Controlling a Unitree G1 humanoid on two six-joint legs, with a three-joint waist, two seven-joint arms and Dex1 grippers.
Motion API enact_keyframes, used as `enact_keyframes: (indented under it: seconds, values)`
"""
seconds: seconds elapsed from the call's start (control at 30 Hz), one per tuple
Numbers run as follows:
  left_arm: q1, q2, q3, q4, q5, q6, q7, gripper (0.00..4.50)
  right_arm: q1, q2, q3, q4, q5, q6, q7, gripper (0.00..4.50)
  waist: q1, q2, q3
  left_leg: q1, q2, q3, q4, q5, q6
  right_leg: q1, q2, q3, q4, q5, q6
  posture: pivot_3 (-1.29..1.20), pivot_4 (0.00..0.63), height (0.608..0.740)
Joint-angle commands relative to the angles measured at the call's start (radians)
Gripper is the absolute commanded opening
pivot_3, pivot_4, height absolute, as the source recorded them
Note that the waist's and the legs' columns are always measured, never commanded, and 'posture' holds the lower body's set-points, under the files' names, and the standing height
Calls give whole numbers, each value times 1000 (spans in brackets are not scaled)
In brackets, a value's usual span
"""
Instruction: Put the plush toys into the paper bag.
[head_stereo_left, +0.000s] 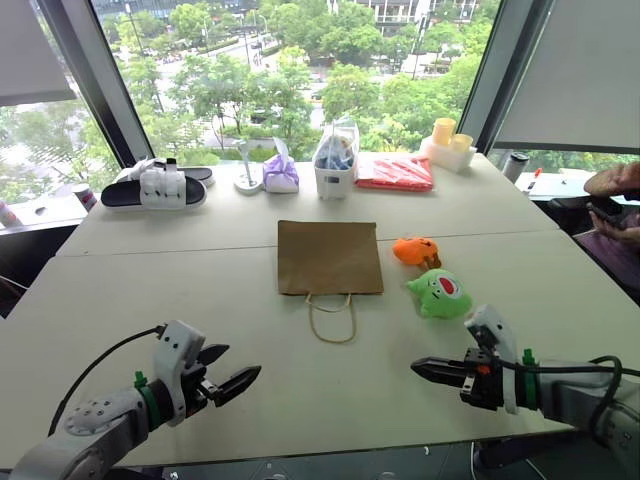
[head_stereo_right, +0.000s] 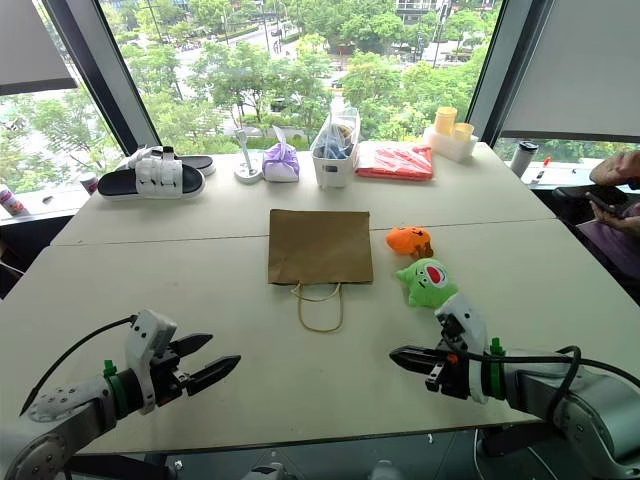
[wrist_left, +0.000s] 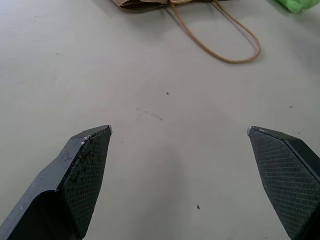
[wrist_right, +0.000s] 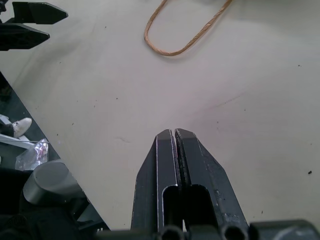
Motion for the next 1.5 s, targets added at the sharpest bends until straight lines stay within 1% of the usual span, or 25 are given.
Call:
enact_keyframes:
  seconds: [0.03,0.33,0.5,0.6,0.7,0.77,0.8,0.83,0.87,0.93,1.0,1.07,1.13,1.23,1.3,1.33,1.37,1.43,1.5]
  values:
    - [-16,-1,35,-19,-21,-26,-7,4470,-1,-2,-4,-31,1,-16,2,0,1,0,0,0,0,0,0,0,0,0,0,0,0,0,0,0,150,740]
    - [-21,3,36,3,-21,-37,-18,4470,-3,6,6,-24,-12,-25,-3,0,0,0,0,0,0,0,0,0,0,0,0,0,0,0,0,0,150,740]
    - [-11,6,18,31,9,-72,-42,4470,-15,11,14,-10,-20,-32,-5,0,0,0,0,0,0,0,0,0,0,0,0,0,0,0,0,0,150,740]
    - [-20,28,19,47,30,-100,-69,4470,-24,11,15,-2,-25,-36,-9,0,0,0,0,0,0,0,0,0,0,0,0,0,0,0,0,0,150,740]
    - [-60,55,16,73,46,-128,-104,4470,-46,10,2,1,-12,-23,-19,0,1,0,0,0,0,0,0,0,0,0,0,0,0,0,0,0,150,740]
    - [-104,78,-12,90,64,-155,-143,4470,-56,13,-5,1,-4,-15,-28,0,1,0,0,0,0,0,0,0,0,0,0,0,0,0,0,0,150,740]
    - [-168,104,-72,128,127,-213,-188,4470,-62,19,-6,0,2,-10,-38,0,3,0,0,0,0,0,0,0,0,0,0,0,-1,0,0,0,150,740]
    - [-283,117,-174,201,225,-309,-258,4470,-61,24,-5,0,-5,-15,-47,0,11,0,0,0,0,0,0,0,0,0,0,0,-1,0,0,0,150,740]
    - [-369,124,-247,264,294,-385,-311,4470,-65,31,2,1,-11,-17,-56,0,21,0,0,0,-1,0,0,0,0,1,0,-1,-1,0,0,0,150,740]
    - [-563,87,-401,441,440,-574,-410,4470,-61,51,-2,-8,-15,-25,-79,0,33,1,0,-1,-1,0,1,0,0,1,1,-2,-3,1,-2,0,150,740]
    - [-711,21,-508,638,549,-757,-464,4470,-53,77,-10,-28,-12,-26,-110,0,28,1,-1,0,-1,0,1,1,0,6,1,-4,-10,3,-4,0,150,740]
    - [-825,-58,-558,824,613,-894,-474,4470,-34,99,-18,-56,-10,-27,-140,0,23,1,-1,-1,-2,1,1,0,1,6,1,-3,-13,3,-3,0,150,740]
    - [-896,-119,-573,964,640,-986,-479,4470,-14,116,-21,-79,-9,-28,-166,0,17,0,0,-1,-2,3,0,-2,4,4,0,-2,-14,7,4,0,150,740]
    - [-965,-188,-587,1105,659,-1086,-507,4470,23,141,-26,-111,-15,-34,-205,0,11,0,0,-2,-1,5,-4,-1,3,-1,0,-2,-13,8,4,0,150,740]
    - [-993,-212,-578,1164,658,-1127,-526,4470,35,156,-26,-127,-12,-35,-227,0,3,0,0,-2,-1,6,-6,-2,3,-2,0,-3,-13,8,5,0,150,740]
    - [-1008,-222,-573,1185,654,-1139,-532,3941,39,163,-26,-136,-9,-34,-237,0,1,-1,0,-2,-1,6,-7,-2,4,-2,0,-3,-13,8,5,0,150,740]
    - [-1021,-229,-567,1200,649,-1144,-541,3625,42,170,-24,-143,-5,-34,-246,0,-1,-1,0,-2,-1,5,-7,-2,4,-2,0,-3,-13,8,5,0,150,740]
    - [-1039,-238,-558,1218,642,-1155,-556,2720,47,181,-17,-146,-8,-39,-257,0,-2,-1,0,-2,-1,5,-7,-1,3,-2,0,-3,-13,8,5,0,150,740]
    - [-1048,-242,-548,1216,630,-1150,-570,1637,43,191,-3,-142,-16,-45,-265,0,-2,-1,0,-1,-1,5,-6,-1,3,-1,0,-3,-12,8,5,0,150,740]
